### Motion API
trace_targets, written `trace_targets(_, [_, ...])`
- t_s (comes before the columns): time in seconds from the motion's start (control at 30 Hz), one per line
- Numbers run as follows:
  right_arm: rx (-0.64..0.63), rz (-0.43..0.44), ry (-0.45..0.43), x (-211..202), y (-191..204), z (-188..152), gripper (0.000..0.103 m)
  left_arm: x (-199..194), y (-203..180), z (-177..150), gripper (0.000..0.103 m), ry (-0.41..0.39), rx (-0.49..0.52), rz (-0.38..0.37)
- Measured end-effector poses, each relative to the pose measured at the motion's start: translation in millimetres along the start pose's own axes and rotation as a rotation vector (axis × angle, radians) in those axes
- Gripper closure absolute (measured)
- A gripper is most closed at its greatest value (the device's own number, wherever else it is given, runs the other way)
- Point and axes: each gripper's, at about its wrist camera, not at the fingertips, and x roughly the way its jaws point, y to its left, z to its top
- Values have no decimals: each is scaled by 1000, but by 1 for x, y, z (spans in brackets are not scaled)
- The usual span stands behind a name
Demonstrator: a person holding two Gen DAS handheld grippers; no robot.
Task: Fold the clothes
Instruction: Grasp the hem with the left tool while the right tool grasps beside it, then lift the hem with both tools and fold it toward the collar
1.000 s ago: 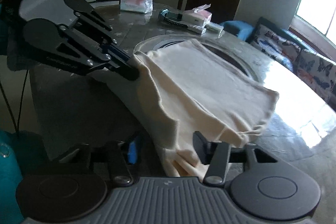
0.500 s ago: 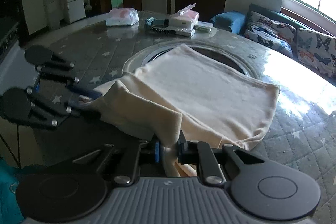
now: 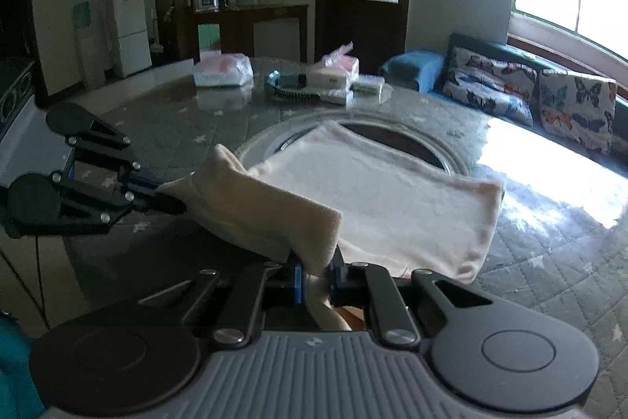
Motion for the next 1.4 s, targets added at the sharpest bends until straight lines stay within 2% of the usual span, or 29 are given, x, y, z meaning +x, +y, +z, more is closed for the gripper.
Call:
trace_targets(0.3, [-41, 54, -11, -53, 29, -9, 93, -51, -13, 1, 97, 6, -44, -87])
trace_targets(0.43, [-37, 54, -3, -55, 35, -10, 93, -46, -12, 1, 97, 14, -75, -76])
trace_targets(0.6, [-13, 31, -3, -43, 19, 5, 93, -31, 4, 15, 97, -6, -122, -63])
trace_targets(0.87, [52, 23, 17, -3, -33, 41, 94, 28, 47, 47, 97, 8, -163, -37])
trace_targets(1.0, [68, 11, 48, 36, -61, 58, 94, 77, 76, 57, 97, 62, -225, -13])
trace_targets(1.13, [126, -15, 104, 89, -87, 61, 93, 129, 95, 54, 97, 130, -263, 50])
trace_targets(1.27, [196, -63, 131, 118, -101, 51, 88, 157, 105, 45, 96, 184, -306, 115])
trace_targets(1.3, [213, -76, 134, 124, -104, 48, 83, 161, 107, 43, 96, 195, -310, 134])
trace_targets(1.37, [224, -118, 118, 120, -107, 44, 76, 165, 111, 38, 94, 214, -329, 161])
trace_targets(1.4, [229, -139, 110, 118, -109, 43, 76, 165, 113, 36, 94, 222, -345, 169])
